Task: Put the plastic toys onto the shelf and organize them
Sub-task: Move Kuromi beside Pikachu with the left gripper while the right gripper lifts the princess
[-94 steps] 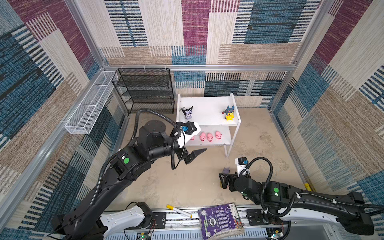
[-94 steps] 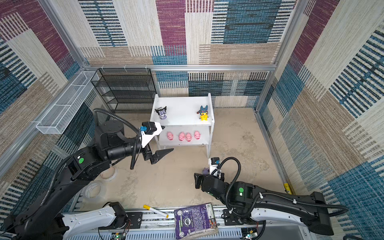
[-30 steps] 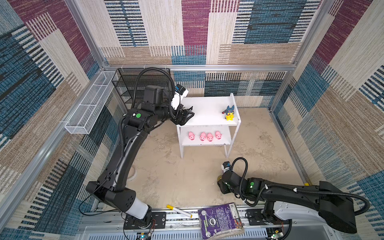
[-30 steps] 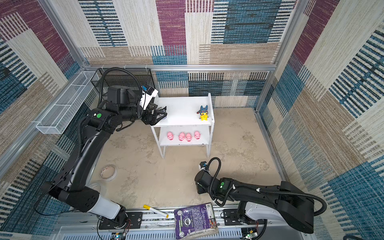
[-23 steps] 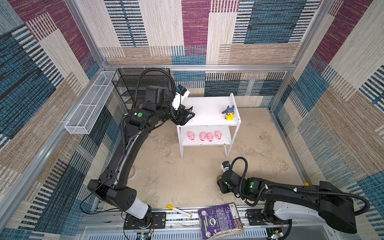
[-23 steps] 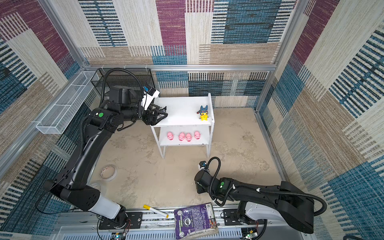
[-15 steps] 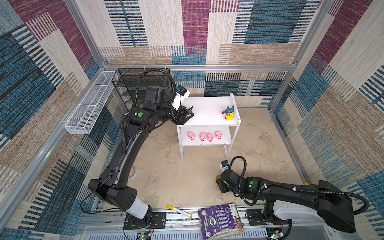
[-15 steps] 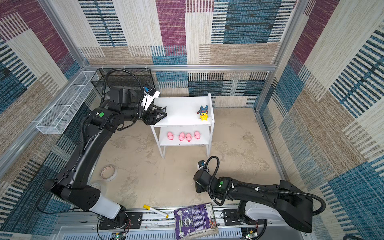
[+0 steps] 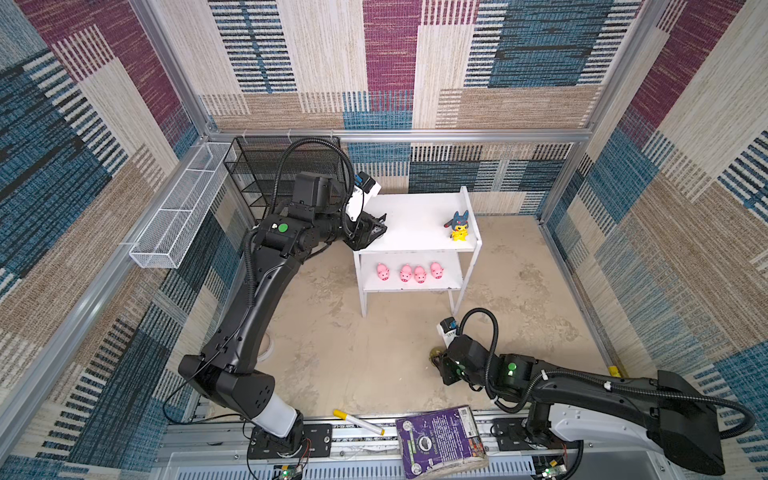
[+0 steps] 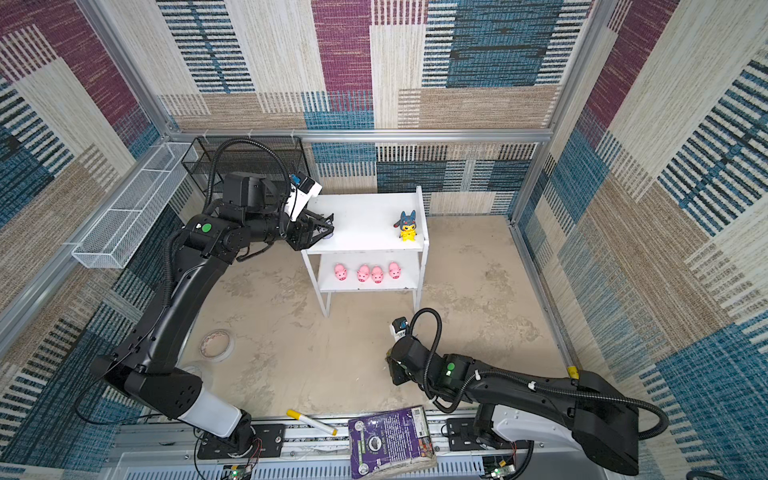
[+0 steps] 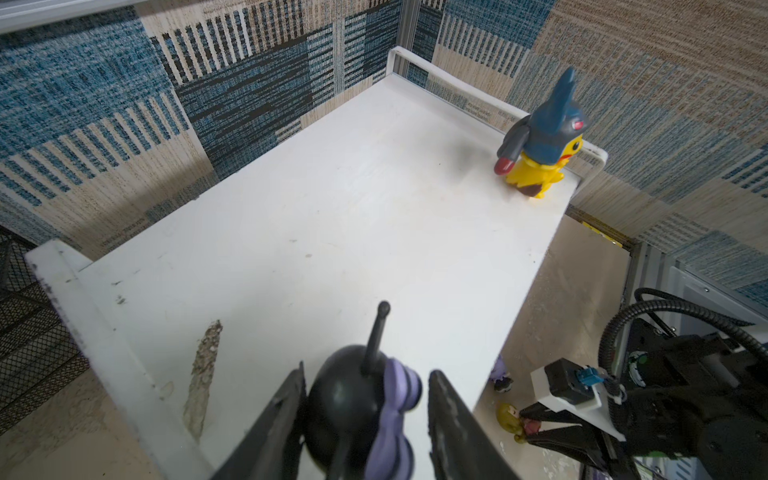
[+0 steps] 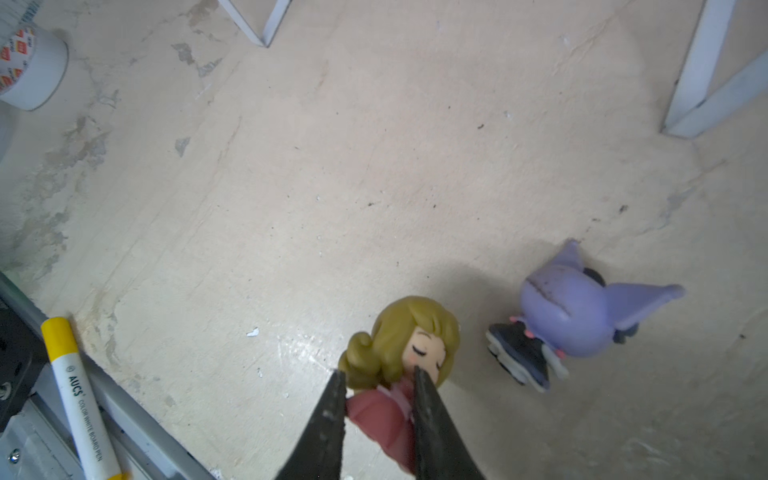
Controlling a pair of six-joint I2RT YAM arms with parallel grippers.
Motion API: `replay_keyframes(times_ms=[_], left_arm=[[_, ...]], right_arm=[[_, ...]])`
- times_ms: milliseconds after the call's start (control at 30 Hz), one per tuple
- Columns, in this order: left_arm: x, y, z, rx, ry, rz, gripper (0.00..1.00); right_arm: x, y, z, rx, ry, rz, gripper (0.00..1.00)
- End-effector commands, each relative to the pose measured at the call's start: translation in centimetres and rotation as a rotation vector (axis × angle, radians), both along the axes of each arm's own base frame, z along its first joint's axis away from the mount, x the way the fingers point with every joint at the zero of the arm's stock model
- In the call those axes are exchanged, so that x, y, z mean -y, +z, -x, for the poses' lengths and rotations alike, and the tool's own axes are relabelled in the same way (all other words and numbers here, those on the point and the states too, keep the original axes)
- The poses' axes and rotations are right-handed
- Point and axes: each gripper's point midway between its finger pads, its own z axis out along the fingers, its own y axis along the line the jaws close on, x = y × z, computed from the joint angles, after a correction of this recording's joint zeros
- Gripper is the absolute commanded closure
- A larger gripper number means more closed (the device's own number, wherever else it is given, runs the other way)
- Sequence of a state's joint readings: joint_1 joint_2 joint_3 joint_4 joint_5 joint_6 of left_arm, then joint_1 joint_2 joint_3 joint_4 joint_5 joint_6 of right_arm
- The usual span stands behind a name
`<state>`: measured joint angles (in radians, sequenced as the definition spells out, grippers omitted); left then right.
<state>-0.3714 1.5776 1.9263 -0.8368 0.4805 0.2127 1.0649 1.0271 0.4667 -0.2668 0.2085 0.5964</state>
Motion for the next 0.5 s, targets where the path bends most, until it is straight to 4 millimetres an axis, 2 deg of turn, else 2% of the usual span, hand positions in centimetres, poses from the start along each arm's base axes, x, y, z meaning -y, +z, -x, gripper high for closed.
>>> replay_keyframes(times_ms=[0, 67, 233, 467], left_arm=[[0.2, -0.1, 0.6, -0.007, -0.032, 0.001, 0.57], [0.3, 0.1, 0.7, -0.003, -0.037, 0.005, 0.62], [0.5, 0.7, 0.9, 0.000, -0.050, 0.025, 0.66], [2.4, 2.1, 1.5, -0.002, -0.136, 0.091, 0.68]], right_arm=[[-0.8, 2.1, -0.2, 0.060, 0.047, -0.056, 0.73], [-1.1, 3.3, 0.0, 0.087, 0.077, -0.091, 0.73], [-1.4, 6.0, 0.5, 0.142, 0.122, -0.160, 0.73], [-1.3, 7.6, 1.0, 0.166, 0.150, -0.208, 0.74]])
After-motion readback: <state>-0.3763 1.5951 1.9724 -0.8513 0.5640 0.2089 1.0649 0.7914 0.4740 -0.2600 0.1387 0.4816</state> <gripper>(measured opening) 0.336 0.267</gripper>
